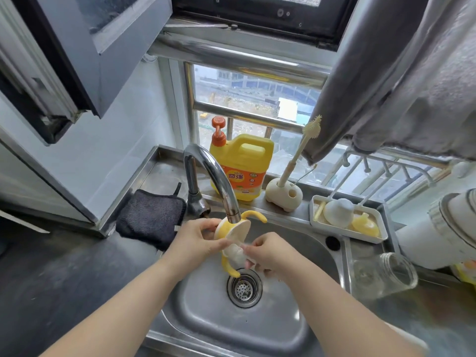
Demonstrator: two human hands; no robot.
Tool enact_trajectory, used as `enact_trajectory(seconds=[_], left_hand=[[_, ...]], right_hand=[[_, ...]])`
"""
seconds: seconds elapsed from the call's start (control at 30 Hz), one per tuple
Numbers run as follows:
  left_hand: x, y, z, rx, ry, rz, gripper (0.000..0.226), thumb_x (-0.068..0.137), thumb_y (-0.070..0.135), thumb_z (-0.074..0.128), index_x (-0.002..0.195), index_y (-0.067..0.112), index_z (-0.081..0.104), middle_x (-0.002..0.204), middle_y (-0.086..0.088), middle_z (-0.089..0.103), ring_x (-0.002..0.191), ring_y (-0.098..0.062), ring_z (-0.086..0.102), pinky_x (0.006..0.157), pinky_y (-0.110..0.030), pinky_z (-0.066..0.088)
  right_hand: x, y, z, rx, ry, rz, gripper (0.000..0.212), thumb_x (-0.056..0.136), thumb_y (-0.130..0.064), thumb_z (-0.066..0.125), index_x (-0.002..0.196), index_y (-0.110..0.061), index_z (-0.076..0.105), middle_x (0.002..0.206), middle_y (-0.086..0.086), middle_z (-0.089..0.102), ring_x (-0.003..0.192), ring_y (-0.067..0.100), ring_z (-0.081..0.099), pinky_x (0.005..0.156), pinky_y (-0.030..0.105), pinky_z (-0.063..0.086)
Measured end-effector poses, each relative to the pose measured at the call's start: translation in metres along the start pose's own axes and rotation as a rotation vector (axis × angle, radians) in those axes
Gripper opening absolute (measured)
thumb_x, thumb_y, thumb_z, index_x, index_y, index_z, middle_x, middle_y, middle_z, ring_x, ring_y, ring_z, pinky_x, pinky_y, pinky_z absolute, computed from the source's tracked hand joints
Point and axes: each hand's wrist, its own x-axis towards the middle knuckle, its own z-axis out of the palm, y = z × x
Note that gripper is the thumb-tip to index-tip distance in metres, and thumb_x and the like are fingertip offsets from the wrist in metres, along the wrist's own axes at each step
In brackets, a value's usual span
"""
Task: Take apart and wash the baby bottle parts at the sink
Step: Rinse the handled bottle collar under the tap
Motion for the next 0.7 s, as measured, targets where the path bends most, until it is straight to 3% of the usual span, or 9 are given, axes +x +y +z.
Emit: enact_trajectory(seconds=[0.07, 0.17, 0.23, 0.3, 0.37, 0.53, 0.7], left_hand=[[0.002, -0.003, 0.001, -0.041, 0.033, 0.013, 0.025, 0.075, -0.001, 0.076, 0.087, 0.020, 0.071, 0.092, 0.005, 0.068, 0.090, -0.005, 0.067, 0.078, -0.016, 0.048], [0.006, -0.007, 0.000, -0.017, 0.088, -0.008, 0.024, 0.073, 0.005, 0.080, 0.087, 0.023, 0.070, 0.109, 0.004, 0.051, 0.102, -0.006, 0.061, 0.083, -0.016, 0.049], [0.006, -0.008, 0.001, -0.042, 0.071, -0.042, 0.025, 0.072, 0.001, 0.080, 0.090, 0.016, 0.070, 0.110, 0.005, 0.054, 0.096, -0.007, 0.065, 0.077, -0.016, 0.052], [0.004, -0.012, 0.002, -0.078, 0.043, -0.081, 0.025, 0.075, -0.007, 0.074, 0.093, 0.008, 0.067, 0.103, -0.001, 0.066, 0.085, -0.009, 0.069, 0.073, -0.018, 0.052], [0.003, -0.016, 0.005, -0.100, 0.016, -0.137, 0.025, 0.076, -0.006, 0.069, 0.097, 0.004, 0.061, 0.092, -0.011, 0.071, 0.081, -0.015, 0.066, 0.076, -0.027, 0.048], [0.011, -0.020, 0.007, -0.123, -0.006, -0.305, 0.042, 0.060, 0.011, 0.054, 0.102, 0.015, 0.054, 0.107, -0.018, 0.063, 0.091, -0.021, 0.058, 0.085, -0.039, 0.047], [0.017, -0.023, 0.008, -0.289, 0.002, -0.461, 0.018, 0.086, 0.000, 0.045, 0.101, 0.009, 0.047, 0.104, -0.017, 0.055, 0.094, -0.027, 0.058, 0.086, -0.041, 0.054]], right_hand=[[0.001, -0.002, 0.000, 0.161, -0.080, 0.060, 0.023, 0.097, -0.025, 0.052, 0.079, -0.010, 0.053, 0.046, -0.003, 0.053, 0.034, 0.006, 0.031, 0.038, 0.014, 0.019], [0.003, -0.002, 0.003, 0.243, -0.135, 0.071, 0.022, 0.098, -0.021, 0.048, 0.080, -0.011, 0.053, 0.056, -0.001, 0.056, 0.040, 0.008, 0.032, 0.038, 0.015, 0.019], [0.002, 0.000, 0.004, 0.053, -0.035, 0.008, 0.026, 0.096, -0.026, 0.049, 0.074, -0.014, 0.053, 0.066, 0.001, 0.063, 0.047, 0.012, 0.042, 0.041, 0.019, 0.030], [0.001, 0.002, 0.006, -0.220, 0.171, -0.086, 0.026, 0.094, -0.034, 0.052, 0.073, -0.019, 0.054, 0.080, 0.001, 0.070, 0.067, 0.018, 0.057, 0.058, 0.026, 0.043], [-0.003, 0.002, 0.009, -0.372, 0.330, -0.166, 0.022, 0.094, -0.037, 0.051, 0.079, -0.022, 0.054, 0.089, 0.002, 0.069, 0.086, 0.022, 0.061, 0.069, 0.031, 0.044], [-0.002, 0.004, 0.023, -0.261, 0.276, -0.177, 0.022, 0.092, -0.038, 0.052, 0.076, -0.024, 0.054, 0.087, 0.001, 0.070, 0.086, 0.023, 0.064, 0.078, 0.036, 0.052], [-0.007, 0.000, 0.027, -0.306, 0.343, -0.209, 0.022, 0.096, -0.039, 0.047, 0.085, -0.022, 0.056, 0.091, 0.001, 0.067, 0.089, 0.025, 0.060, 0.071, 0.031, 0.046]])
